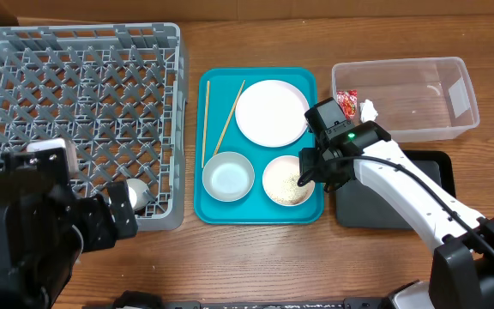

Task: Sort waste into correct bins and load items into the dishwasher
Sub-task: 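Grasp the rim of the pink rice bowl with the right gripper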

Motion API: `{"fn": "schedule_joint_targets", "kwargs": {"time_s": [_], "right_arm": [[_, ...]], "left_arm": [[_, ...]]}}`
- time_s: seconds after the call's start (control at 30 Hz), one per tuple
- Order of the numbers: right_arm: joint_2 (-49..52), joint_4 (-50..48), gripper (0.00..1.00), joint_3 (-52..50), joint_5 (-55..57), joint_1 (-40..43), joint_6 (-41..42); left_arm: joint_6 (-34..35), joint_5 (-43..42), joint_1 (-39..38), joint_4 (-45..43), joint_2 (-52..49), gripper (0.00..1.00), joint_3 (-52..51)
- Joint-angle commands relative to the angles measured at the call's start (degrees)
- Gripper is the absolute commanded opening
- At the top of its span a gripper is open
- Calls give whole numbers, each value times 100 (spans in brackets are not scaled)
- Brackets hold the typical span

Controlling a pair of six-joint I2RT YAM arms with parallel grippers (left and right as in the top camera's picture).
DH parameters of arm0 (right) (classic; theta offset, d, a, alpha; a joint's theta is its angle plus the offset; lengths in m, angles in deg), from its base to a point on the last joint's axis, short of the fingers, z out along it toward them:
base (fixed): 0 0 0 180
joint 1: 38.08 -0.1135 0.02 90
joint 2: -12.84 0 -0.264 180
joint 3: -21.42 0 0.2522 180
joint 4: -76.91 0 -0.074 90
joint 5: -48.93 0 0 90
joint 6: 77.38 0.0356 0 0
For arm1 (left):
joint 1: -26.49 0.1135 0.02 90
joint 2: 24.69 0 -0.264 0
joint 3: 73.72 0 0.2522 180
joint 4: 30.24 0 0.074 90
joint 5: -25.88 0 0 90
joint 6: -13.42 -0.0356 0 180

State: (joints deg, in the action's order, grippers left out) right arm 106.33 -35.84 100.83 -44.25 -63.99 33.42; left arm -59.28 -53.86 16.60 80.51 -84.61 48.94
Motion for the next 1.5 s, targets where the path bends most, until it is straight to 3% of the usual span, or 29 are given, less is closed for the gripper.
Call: {"fn": "schedule_joint_targets", "kwargs": {"time_s": [0.0, 0.23, 0.43, 0.7, 1.0, 1.17, 1.27, 1.33, 1.4, 1.47], "right_arm": [[-26, -72, 49, -44, -166, -22, -90], [-26, -103, 47, -44, -481, -866, -476], [9, -531, 47, -46, 267, -1845, -629], [463, -1193, 41, -136, 308, -1904, -1054], [752, -1228, 33, -136, 466, -1897, -1036], [758, -1176, 15, -138, 463, -1864, -1038], [758, -1174, 12, -138, 466, -1864, -1038], [758, -1174, 12, -138, 466, -1864, -1038], [758, -1163, 26, -138, 466, -1864, -1040], [758, -1161, 27, -155, 468, -1858, -1040]], "left_arm": [[116, 175, -4, -35, -98, 100, -81], [116, 175, -4, -26, -131, 100, -81], [116, 175, -4, -24, -131, 100, -81], [116, 175, -4, -24, -131, 100, -81], [116, 175, -4, -22, -136, 100, -81], [116, 175, -4, -22, -140, 100, -81], [116, 175, -4, -22, -144, 100, -81], [116, 175, -4, -22, -144, 100, -81], [116, 175, -4, -22, -146, 100, -81], [116, 175, -4, -20, -146, 100, -81]]}}
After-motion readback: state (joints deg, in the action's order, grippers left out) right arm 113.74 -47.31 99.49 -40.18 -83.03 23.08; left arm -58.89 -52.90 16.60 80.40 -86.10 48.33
